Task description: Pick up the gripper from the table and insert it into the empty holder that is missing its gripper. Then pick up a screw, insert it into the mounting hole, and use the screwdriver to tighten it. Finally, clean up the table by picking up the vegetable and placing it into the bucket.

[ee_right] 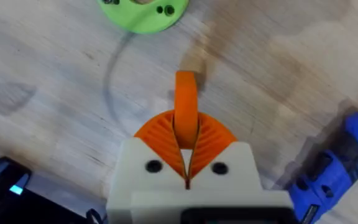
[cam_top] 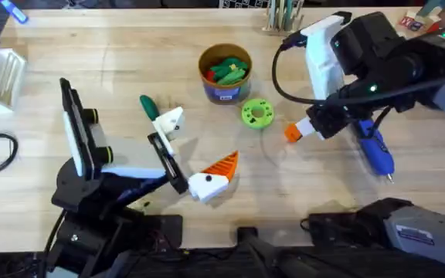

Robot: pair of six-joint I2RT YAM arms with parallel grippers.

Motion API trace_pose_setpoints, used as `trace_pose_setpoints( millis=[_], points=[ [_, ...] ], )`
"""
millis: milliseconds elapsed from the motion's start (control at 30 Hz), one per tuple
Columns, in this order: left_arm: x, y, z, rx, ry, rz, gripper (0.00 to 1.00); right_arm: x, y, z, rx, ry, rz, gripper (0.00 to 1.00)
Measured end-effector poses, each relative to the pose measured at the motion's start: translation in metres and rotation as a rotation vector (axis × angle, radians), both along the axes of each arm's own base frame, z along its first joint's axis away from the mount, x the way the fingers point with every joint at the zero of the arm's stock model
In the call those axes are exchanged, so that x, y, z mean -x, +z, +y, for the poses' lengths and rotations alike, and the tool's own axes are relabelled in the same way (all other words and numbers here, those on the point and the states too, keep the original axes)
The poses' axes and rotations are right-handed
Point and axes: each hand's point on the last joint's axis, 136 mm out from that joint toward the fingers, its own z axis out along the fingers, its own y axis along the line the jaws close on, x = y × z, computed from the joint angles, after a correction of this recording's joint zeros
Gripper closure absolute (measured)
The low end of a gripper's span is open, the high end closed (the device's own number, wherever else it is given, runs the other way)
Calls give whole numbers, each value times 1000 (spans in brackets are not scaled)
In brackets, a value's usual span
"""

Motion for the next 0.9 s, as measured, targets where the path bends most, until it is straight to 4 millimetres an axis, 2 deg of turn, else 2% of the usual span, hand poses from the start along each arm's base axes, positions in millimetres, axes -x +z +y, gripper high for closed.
trace_pose_setpoints(
  millis=[67, 133, 233, 300, 367, 467, 500, 667, 900],
  points=[
    [0, 0, 0, 0, 0, 0, 13, -3, 4, 2, -10, -2, -10, 989],
    [0, 0, 0, 0, 0, 0, 14, -9, 15, 13, -73, 1, -40, 990],
    [0, 0, 0, 0, 0, 0, 14, -21, 45, 50, -298, 28, -111, 991],
    [0, 0, 0, 1, 0, 0, 14, -22, 69, 76, -472, 52, -123, 991],
    [0, 0, 0, 0, 0, 0, 14, -17, 87, 96, -615, 65, -87, 992],
    [0, 0, 0, 1, 0, 2, 15, -8, 98, 114, -755, 61, 9, 992],
    [0, 0, 0, 1, 0, 2, 14, -10, 103, 130, -868, 44, 102, 992],
    [0, 0, 0, 2, 0, 3, 13, -15, 106, 153, -1054, 41, 294, 992],
    [0, 0, 0, 2, 0, 3, 13, -10, 88, 166, -1139, -46, 602, 992]
  ],
)
